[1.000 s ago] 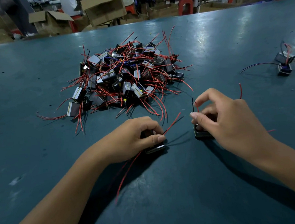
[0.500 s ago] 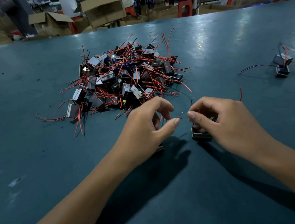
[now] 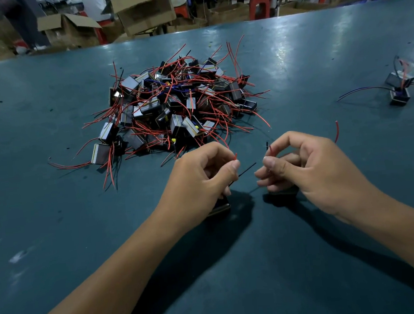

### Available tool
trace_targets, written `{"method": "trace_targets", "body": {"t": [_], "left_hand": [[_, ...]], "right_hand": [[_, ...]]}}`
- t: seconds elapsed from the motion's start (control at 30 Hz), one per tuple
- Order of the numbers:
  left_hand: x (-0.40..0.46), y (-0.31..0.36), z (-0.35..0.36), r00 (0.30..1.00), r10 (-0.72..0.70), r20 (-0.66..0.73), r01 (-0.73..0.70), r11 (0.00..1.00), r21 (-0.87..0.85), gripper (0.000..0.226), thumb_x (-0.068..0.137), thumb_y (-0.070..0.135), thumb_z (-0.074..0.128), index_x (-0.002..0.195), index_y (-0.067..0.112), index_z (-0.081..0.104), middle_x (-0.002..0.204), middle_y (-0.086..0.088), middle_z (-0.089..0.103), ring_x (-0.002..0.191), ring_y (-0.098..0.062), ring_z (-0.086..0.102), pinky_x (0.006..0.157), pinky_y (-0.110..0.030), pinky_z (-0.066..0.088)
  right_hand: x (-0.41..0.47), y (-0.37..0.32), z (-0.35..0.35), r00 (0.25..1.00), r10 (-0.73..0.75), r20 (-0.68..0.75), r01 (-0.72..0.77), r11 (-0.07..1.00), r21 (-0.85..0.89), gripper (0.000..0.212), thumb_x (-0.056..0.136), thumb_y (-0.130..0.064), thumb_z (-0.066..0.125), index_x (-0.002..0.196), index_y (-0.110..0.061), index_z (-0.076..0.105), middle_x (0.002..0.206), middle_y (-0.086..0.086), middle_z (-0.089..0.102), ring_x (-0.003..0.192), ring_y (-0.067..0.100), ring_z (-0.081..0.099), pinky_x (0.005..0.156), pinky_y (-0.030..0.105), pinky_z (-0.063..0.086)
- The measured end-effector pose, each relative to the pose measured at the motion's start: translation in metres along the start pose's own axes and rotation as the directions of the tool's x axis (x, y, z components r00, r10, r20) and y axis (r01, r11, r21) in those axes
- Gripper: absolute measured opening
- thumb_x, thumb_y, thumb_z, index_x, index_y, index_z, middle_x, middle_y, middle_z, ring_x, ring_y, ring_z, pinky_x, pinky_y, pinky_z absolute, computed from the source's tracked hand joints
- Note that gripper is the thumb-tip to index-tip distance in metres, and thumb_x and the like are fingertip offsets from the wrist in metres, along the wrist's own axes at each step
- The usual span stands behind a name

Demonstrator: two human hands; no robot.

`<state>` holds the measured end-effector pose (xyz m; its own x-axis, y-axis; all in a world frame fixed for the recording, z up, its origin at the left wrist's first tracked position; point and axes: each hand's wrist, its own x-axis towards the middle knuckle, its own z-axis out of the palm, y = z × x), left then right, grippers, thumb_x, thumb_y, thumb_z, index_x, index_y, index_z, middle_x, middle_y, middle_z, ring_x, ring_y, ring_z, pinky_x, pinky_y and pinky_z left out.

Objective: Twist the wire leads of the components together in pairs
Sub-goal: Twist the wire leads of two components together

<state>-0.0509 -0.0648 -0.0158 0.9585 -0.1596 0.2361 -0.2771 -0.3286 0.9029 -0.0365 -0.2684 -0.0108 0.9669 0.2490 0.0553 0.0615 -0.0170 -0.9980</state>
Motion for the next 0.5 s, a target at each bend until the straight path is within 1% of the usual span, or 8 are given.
{"method": "trace_targets", "body": {"t": [0.07,0.13,0.2,0.27,0.37,0.43,0.5], "left_hand": [[-0.001,0.0,0.0,1.0,0.018,0.004,-0.018,1.0,0.002,0.005,0.095,0.014,0.065,0.089,0.014,0.065,0.077,-0.008,0.07,0.056,-0.014,0.063,0.054,-0.03,0.053],[-0.002,0.0,-0.001,0.999,0.039,0.009,-0.04,0.999,0.026,0.005,0.093,0.019,0.066,0.089,0.016,0.066,0.077,-0.005,0.071,0.057,-0.017,0.066,0.056,-0.034,0.054],[-0.002,-0.001,-0.002,0.998,0.058,0.014,-0.058,0.997,0.043,0.005,0.092,0.022,0.067,0.088,0.018,0.067,0.076,-0.004,0.07,0.058,-0.019,0.067,0.058,-0.038,0.056],[-0.003,-0.001,-0.002,0.997,0.074,0.025,-0.075,0.995,0.058,0.005,0.092,0.023,0.069,0.087,0.021,0.067,0.075,-0.003,0.069,0.059,-0.018,0.067,0.058,-0.041,0.057],[-0.004,-0.001,-0.002,0.996,0.084,0.039,-0.087,0.993,0.082,0.006,0.092,0.026,0.069,0.087,0.024,0.067,0.074,0.001,0.068,0.059,-0.019,0.067,0.058,-0.045,0.057],[-0.004,-0.001,-0.002,0.996,0.085,0.03,-0.087,0.994,0.064,0.005,0.091,0.027,0.07,0.09,0.024,0.067,0.075,0.001,0.068,0.06,-0.021,0.067,0.059,-0.048,0.056],[-0.004,0.001,0.0,0.996,0.093,0.006,-0.093,0.994,0.048,0.011,0.09,0.027,0.072,0.098,0.025,0.065,0.078,0.0,0.069,0.059,-0.024,0.066,0.058,-0.048,0.056]], "right_hand": [[-0.002,0.002,0.003,1.0,-0.007,-0.013,0.007,1.0,-0.03,0.013,0.086,-0.015,0.067,0.089,-0.006,0.058,0.076,0.015,0.075,0.061,0.024,0.072,0.054,0.027,0.059],[-0.003,0.005,0.005,1.0,-0.015,-0.009,0.015,0.997,-0.077,0.012,0.087,-0.015,0.068,0.088,-0.006,0.06,0.075,0.012,0.075,0.057,0.023,0.07,0.052,0.027,0.058],[-0.005,0.007,0.007,1.0,-0.024,-0.006,0.023,0.996,-0.091,0.013,0.086,-0.019,0.07,0.088,-0.008,0.062,0.074,0.011,0.075,0.057,0.023,0.07,0.052,0.028,0.058],[-0.005,0.006,0.009,1.0,-0.027,-0.008,0.026,0.997,-0.069,0.017,0.082,-0.024,0.07,0.089,-0.011,0.062,0.074,0.011,0.075,0.058,0.023,0.07,0.052,0.028,0.058],[-0.005,0.006,0.011,0.999,-0.039,-0.004,0.039,0.998,-0.05,0.012,0.083,-0.022,0.069,0.087,-0.013,0.061,0.075,0.012,0.075,0.06,0.024,0.071,0.053,0.028,0.058],[-0.006,0.007,0.012,0.999,-0.051,0.003,0.051,0.997,-0.06,0.017,0.08,-0.027,0.069,0.086,-0.013,0.061,0.075,0.011,0.075,0.061,0.025,0.071,0.054,0.029,0.058],[-0.007,0.006,0.013,0.998,-0.058,0.01,0.059,0.996,-0.073,0.022,0.077,-0.032,0.068,0.085,-0.013,0.062,0.075,0.01,0.075,0.06,0.023,0.071,0.054,0.029,0.057]]}}
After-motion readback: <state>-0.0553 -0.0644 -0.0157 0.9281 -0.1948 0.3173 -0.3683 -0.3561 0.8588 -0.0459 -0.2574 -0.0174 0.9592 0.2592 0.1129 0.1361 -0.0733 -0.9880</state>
